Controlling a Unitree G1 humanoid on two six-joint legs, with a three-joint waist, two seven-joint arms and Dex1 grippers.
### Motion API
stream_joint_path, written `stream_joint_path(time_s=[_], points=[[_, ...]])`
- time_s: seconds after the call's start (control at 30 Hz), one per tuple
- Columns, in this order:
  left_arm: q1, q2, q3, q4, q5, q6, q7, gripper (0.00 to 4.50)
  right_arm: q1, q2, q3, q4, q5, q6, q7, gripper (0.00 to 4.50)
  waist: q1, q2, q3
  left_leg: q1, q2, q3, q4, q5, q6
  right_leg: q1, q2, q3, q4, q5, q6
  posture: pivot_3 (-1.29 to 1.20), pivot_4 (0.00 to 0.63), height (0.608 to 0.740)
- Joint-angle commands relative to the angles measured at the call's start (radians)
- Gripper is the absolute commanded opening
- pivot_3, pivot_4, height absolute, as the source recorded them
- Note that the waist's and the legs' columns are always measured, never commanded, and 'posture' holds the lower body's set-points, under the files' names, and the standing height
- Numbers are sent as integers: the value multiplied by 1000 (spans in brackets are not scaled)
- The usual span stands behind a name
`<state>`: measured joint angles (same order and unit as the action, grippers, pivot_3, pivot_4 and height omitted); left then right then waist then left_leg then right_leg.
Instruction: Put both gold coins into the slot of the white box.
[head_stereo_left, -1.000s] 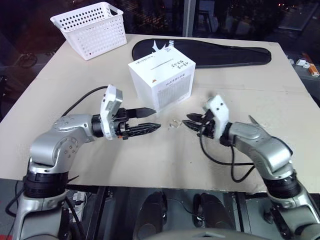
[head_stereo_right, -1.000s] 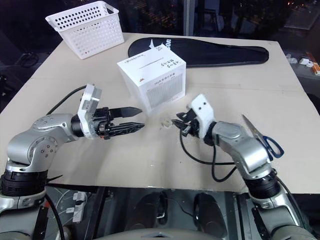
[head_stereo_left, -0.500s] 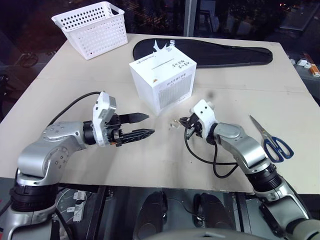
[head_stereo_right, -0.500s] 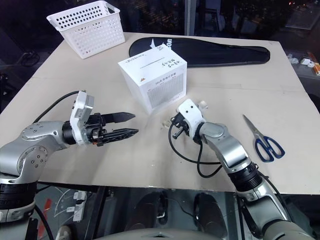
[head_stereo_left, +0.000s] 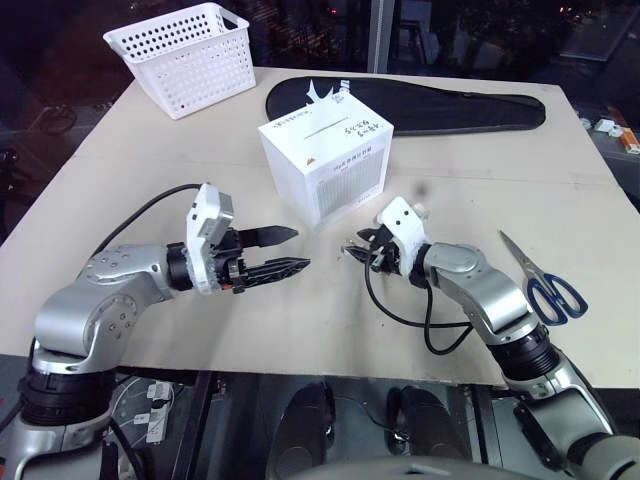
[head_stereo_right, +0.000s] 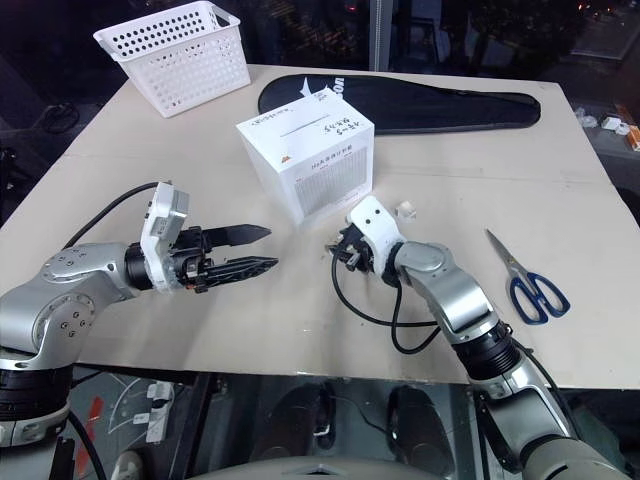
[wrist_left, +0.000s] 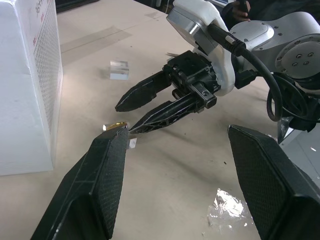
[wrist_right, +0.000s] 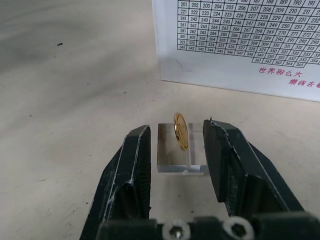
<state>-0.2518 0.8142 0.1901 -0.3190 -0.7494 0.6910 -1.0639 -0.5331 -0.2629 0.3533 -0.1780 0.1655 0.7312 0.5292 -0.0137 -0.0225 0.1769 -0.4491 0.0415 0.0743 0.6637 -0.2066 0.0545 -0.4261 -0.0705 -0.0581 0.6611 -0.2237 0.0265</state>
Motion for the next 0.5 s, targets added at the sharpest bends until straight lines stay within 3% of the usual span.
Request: stream_joint_path(time_s=[0.03,0.1,0.5], points=[[-13,17,23,-36,-17,-2,3,3208,-14,20,-4,-11,-8,-10,-10,1289,0,0,0,0,0,0,0,0,0,0,0,0,0,0,0,0,150,740],[-12,19,24,-36,-18,-1,3,3208,-16,26,-3,-3,-14,-11,-14,790,0,0,0,0,0,0,0,0,0,0,0,0,0,0,0,0,150,740],[-4,24,33,-50,-25,5,10,3208,-28,46,3,33,-51,-23,-10,790,0,0,0,0,0,0,0,0,0,0,0,0,0,0,0,0,150,740]])
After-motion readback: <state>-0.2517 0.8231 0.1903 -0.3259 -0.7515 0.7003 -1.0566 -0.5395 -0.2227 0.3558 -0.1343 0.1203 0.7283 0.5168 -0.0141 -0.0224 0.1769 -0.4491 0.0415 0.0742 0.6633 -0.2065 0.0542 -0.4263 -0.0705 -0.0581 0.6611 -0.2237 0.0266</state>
